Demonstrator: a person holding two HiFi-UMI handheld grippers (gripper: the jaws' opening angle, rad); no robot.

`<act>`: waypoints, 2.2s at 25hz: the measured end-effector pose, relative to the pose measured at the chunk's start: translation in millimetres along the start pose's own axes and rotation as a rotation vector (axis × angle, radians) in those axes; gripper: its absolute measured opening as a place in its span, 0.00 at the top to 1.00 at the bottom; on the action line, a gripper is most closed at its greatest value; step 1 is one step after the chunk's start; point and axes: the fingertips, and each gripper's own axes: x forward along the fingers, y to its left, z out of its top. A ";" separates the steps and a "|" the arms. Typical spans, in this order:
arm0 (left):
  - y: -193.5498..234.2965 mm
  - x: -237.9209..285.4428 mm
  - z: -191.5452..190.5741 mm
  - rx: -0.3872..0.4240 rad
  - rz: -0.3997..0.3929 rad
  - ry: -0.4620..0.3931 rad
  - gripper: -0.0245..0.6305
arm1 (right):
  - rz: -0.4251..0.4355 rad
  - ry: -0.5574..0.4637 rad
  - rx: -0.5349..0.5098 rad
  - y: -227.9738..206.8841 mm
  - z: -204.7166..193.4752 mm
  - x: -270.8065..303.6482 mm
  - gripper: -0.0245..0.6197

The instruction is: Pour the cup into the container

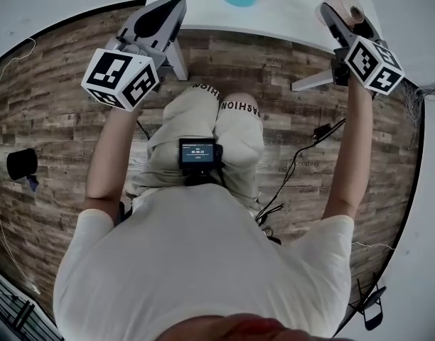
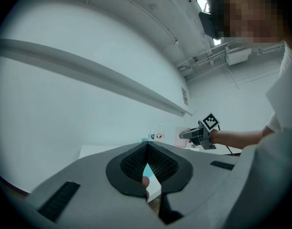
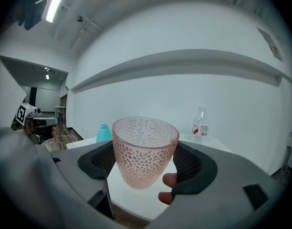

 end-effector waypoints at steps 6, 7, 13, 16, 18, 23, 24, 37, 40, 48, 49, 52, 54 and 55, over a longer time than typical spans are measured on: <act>1.6 6.0 -11.4 -0.023 -0.011 0.025 0.95 | -0.015 0.041 0.040 -16.3 -16.7 8.0 0.39; 1.9 6.7 -12.8 -0.025 -0.012 0.030 0.95 | -0.021 0.049 0.037 -18.4 -19.2 9.6 0.39; 2.0 7.9 -24.4 -0.046 -0.009 0.057 0.95 | -0.039 0.114 0.053 -30.2 -46.3 21.5 0.39; 5.3 6.9 -28.0 -0.058 0.001 0.062 0.95 | -0.055 0.145 0.055 -36.2 -58.4 28.0 0.38; 7.1 6.3 -30.5 -0.065 0.005 0.066 0.95 | -0.065 0.161 0.049 -39.5 -64.7 31.5 0.38; 6.7 4.8 -35.8 -0.073 0.005 0.076 0.95 | -0.079 0.187 0.047 -49.3 -77.8 37.2 0.38; 6.7 4.5 -36.6 -0.074 0.004 0.077 0.95 | -0.084 0.191 0.046 -50.9 -79.2 37.8 0.38; 8.8 0.8 -40.6 -0.090 0.015 0.076 0.95 | -0.113 0.160 -0.025 -59.0 -85.2 42.3 0.33; 6.8 -1.8 -38.5 -0.089 0.011 0.070 0.95 | -0.134 0.075 -0.007 -62.6 -72.3 30.7 0.24; -5.8 -12.3 -37.6 -0.087 0.002 0.056 0.95 | -0.182 -0.115 -0.010 -41.2 -35.2 -38.9 0.24; -6.9 -14.1 -38.9 -0.089 0.002 0.056 0.95 | -0.186 -0.131 -0.033 -33.3 -32.3 -49.0 0.24; -9.6 -20.6 -43.3 -0.098 0.009 0.061 0.95 | -0.208 -0.181 -0.092 -7.5 -25.6 -79.1 0.39; -11.4 -25.7 -43.0 -0.099 0.014 0.058 0.95 | -0.213 -0.209 -0.104 11.3 -23.8 -96.1 0.47; -12.3 -28.3 -41.7 -0.096 0.016 0.054 0.95 | -0.211 -0.221 -0.108 20.9 -23.8 -103.1 0.48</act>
